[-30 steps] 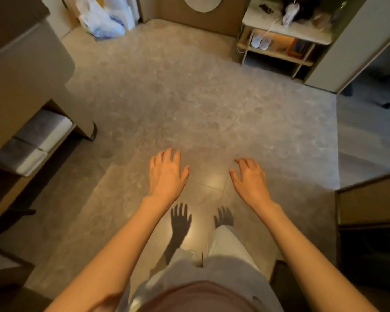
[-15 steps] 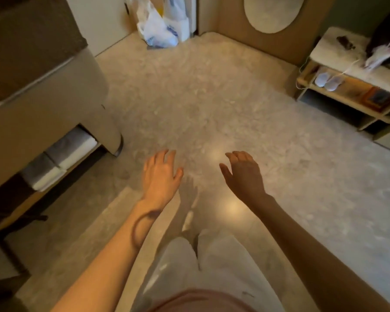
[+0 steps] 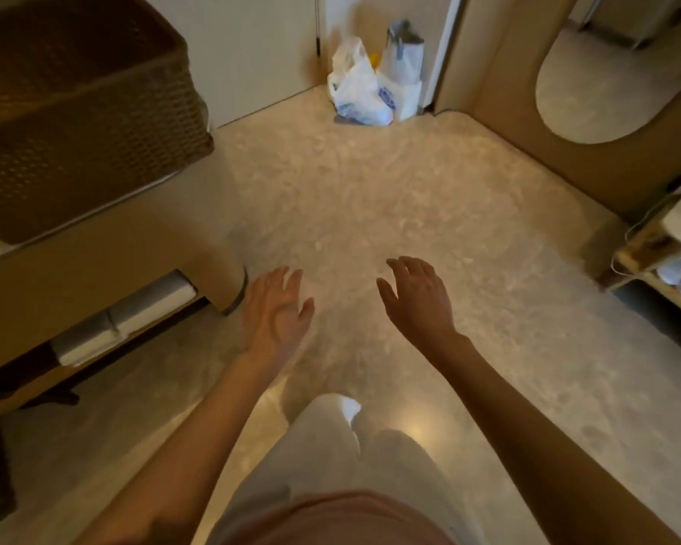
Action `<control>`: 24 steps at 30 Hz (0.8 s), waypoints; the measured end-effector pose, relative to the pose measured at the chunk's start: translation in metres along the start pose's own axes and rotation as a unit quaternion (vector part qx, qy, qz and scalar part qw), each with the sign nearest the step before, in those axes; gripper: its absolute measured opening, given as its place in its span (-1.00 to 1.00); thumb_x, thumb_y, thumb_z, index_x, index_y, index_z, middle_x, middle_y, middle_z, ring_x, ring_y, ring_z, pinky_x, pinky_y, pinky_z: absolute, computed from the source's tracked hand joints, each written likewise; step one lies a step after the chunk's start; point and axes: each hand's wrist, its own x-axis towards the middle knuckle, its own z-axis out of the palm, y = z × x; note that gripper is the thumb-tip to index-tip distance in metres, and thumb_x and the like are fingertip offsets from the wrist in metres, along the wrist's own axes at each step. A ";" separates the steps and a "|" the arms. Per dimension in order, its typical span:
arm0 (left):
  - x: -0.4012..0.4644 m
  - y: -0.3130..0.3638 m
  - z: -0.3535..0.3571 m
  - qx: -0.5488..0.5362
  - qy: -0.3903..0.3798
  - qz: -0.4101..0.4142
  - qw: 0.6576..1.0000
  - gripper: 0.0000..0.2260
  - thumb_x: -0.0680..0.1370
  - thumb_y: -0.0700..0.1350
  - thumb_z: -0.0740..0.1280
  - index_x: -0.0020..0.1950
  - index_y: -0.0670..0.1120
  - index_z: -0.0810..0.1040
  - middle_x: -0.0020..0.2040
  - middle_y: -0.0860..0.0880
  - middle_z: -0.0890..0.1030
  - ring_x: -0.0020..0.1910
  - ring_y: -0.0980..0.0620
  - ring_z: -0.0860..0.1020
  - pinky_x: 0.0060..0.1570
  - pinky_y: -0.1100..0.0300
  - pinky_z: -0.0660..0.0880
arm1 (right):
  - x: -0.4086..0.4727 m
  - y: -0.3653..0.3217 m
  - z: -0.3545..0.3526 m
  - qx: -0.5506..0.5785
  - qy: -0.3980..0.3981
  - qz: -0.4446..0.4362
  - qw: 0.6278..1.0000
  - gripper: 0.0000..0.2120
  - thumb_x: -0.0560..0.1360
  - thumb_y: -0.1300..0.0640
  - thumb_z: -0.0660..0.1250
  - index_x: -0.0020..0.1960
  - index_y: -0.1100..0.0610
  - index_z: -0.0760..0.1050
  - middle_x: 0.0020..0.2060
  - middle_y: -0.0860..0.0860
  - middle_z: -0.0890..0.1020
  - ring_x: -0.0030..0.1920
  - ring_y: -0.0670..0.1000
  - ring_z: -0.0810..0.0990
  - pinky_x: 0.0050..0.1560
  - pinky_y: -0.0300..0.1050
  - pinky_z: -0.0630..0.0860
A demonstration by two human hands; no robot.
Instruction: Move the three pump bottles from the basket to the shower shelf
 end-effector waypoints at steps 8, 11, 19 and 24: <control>0.148 0.007 -0.035 0.024 0.012 -0.025 0.999 -0.54 0.58 0.05 0.10 0.46 -0.08 0.23 0.45 -0.11 0.31 0.40 -0.14 0.27 0.39 -0.07 0.17 | 0.161 0.000 -0.022 0.010 -0.030 -0.053 0.998 -0.56 0.60 -0.04 0.11 0.40 0.14 0.33 0.37 0.13 0.43 0.40 0.13 0.32 0.37 0.04 0.30; 0.205 0.010 -0.037 -0.001 0.040 -0.087 0.995 -0.54 0.58 0.03 0.15 0.45 -0.09 0.27 0.45 -0.13 0.31 0.41 -0.15 0.26 0.41 -0.03 0.14 | 0.232 0.006 -0.025 0.001 -0.037 -0.096 0.995 -0.57 0.60 -0.04 0.11 0.41 0.13 0.32 0.37 0.12 0.42 0.40 0.12 0.31 0.37 0.02 0.29; 0.348 0.046 -0.081 0.035 0.110 -0.180 0.977 -0.56 0.55 0.03 0.18 0.41 -0.09 0.33 0.40 -0.12 0.39 0.36 -0.12 0.32 0.36 -0.03 0.22 | 0.424 0.012 -0.077 0.013 -0.063 -0.219 0.974 -0.56 0.61 -0.02 0.12 0.42 0.13 0.31 0.39 0.12 0.40 0.43 0.12 0.27 0.40 0.03 0.25; 0.397 0.034 -0.128 0.062 0.190 -0.238 0.950 -0.59 0.51 -0.03 0.29 0.32 -0.16 0.44 0.29 -0.20 0.49 0.28 -0.22 0.42 0.27 -0.10 0.30 | 0.521 -0.026 -0.105 0.010 -0.067 -0.320 0.945 -0.57 0.61 0.00 0.12 0.42 0.14 0.31 0.39 0.12 0.40 0.43 0.13 0.27 0.41 0.04 0.25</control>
